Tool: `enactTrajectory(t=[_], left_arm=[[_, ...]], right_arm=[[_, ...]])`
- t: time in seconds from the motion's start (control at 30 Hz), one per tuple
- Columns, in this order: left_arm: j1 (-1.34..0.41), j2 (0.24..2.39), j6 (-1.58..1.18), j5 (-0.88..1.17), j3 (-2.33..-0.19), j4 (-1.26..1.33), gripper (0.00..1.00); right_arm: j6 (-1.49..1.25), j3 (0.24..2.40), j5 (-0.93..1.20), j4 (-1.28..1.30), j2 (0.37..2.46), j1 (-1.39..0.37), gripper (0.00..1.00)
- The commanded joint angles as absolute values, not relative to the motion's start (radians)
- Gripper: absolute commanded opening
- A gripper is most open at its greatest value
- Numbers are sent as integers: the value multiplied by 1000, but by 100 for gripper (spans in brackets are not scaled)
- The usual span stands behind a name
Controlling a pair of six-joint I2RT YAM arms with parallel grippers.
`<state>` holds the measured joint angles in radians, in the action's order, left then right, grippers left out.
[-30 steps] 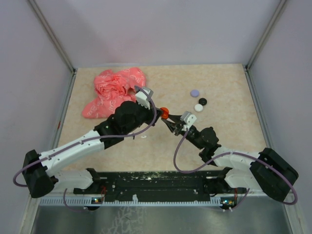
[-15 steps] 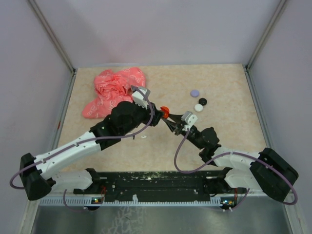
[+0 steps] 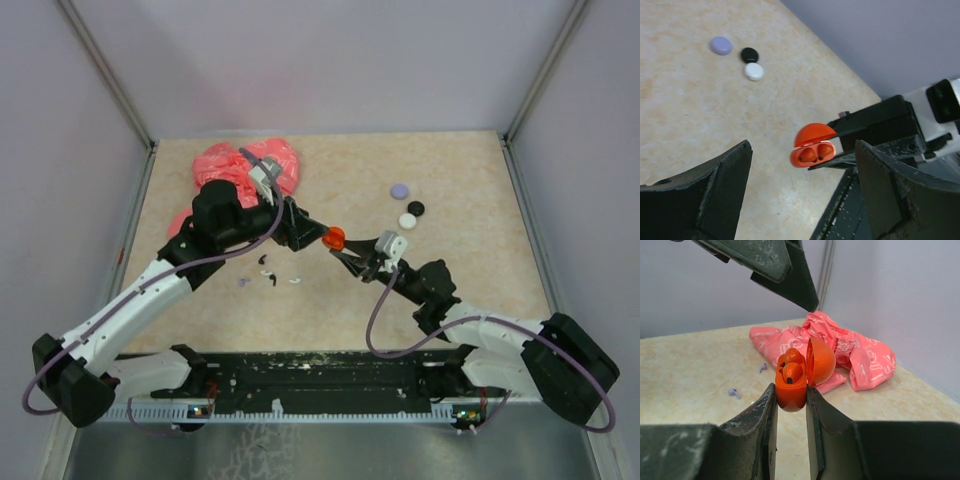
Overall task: Insert the wireless bluetooth earbuds into the charging case
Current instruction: Close the charging case.
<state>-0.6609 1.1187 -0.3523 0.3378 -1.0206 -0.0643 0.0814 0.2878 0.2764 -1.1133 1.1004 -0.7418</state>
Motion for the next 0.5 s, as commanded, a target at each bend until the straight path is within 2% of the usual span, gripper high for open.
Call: enactTrajectory(t=[0.0,0.3,0.47], left_arm=[[-658,1130,-395,597,-1038,-14,89],[-649,1194,-407,666,-1048,-37,91],[-649,1221,-419,719,-1042,-25,88]], right_arm=[[53,319,403,-1127,1075,-736,0],[-22,352,508,-1166,1087,-721,0],[-71,362,538,-1216,1102,-709,0]])
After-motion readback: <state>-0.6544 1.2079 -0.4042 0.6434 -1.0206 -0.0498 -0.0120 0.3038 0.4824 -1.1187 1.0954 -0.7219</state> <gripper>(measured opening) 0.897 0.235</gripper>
